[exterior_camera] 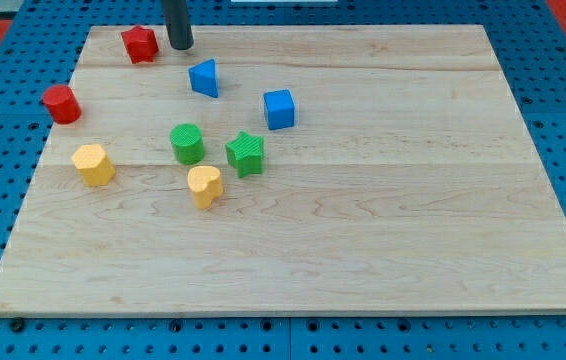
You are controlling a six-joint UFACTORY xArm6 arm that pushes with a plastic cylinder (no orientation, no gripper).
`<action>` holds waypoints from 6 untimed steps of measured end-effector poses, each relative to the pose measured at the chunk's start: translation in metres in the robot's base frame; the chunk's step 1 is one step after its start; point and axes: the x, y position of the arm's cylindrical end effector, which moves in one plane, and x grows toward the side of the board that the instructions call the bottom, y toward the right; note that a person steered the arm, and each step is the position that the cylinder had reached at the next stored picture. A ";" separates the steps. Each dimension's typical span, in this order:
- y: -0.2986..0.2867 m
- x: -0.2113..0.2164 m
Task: Move the blue cube closer to the green star
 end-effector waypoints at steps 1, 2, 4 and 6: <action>0.001 0.000; 0.002 -0.003; 0.048 0.000; 0.142 0.013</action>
